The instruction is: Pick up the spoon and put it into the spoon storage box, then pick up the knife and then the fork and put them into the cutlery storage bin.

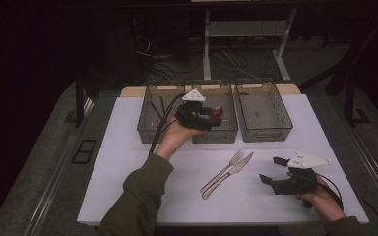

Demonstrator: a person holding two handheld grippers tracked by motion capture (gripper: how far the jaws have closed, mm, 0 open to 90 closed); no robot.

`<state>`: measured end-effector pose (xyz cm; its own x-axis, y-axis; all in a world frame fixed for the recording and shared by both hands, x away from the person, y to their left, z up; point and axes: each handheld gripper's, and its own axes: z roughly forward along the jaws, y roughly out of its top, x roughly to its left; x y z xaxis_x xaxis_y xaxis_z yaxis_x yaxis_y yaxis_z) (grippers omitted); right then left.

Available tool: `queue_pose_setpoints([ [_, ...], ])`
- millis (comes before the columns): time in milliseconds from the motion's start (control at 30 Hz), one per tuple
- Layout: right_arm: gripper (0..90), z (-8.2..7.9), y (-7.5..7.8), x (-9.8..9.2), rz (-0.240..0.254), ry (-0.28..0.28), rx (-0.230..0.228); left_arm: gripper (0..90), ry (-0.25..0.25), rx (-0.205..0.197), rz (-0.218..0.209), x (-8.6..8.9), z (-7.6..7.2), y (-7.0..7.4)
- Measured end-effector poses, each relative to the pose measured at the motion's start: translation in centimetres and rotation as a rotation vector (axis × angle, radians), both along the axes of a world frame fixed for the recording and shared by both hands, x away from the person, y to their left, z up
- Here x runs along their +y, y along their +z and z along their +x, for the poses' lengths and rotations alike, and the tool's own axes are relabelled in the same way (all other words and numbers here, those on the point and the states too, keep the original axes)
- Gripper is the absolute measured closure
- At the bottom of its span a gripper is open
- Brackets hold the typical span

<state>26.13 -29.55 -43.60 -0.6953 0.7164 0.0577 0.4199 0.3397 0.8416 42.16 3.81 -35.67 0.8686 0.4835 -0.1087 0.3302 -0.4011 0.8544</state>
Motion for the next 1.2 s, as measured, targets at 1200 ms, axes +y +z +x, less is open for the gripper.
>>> queue_pose_setpoints([
  [1200, 16.9, -0.1, 0.1, -0.3, 0.004, -0.015, 0.002, 12.1, 0.068, -0.033, -0.041, 9.2, -9.7, -3.6],
])
